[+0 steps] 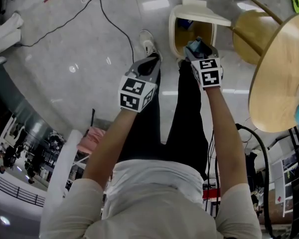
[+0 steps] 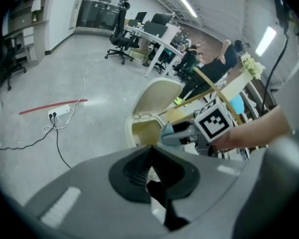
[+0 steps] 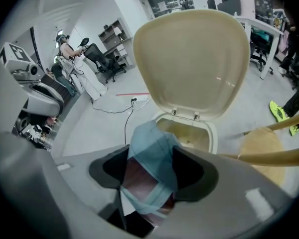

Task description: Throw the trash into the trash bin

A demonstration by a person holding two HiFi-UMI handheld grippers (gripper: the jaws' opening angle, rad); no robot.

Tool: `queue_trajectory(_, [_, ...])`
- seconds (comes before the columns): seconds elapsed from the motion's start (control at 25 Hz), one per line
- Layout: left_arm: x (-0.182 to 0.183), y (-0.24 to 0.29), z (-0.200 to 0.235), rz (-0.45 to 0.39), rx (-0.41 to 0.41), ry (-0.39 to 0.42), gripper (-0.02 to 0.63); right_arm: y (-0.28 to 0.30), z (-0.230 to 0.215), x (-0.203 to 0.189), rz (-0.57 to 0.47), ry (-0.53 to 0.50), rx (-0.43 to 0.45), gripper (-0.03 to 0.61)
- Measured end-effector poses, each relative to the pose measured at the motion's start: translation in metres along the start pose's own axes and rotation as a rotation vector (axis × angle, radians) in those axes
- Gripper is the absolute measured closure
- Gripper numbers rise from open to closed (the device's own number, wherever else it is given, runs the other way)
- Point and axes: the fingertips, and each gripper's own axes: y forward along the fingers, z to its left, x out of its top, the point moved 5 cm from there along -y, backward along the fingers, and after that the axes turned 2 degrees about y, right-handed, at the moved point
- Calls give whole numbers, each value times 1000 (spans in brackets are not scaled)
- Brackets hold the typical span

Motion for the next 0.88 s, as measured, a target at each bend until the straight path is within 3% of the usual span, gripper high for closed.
queue_trajectory(0.16, [-1, 0, -7, 25, -27, 17, 609, 0, 2, 4, -9, 17, -13, 321])
queue_trajectory(0.48, [-14, 42, 13, 51, -45, 21, 609, 53, -16, -18, 19, 27, -42, 311])
queue_trajectory(0.88, [-25, 45, 11, 73, -53, -10, 609, 53, -24, -19, 29, 29, -74, 270])
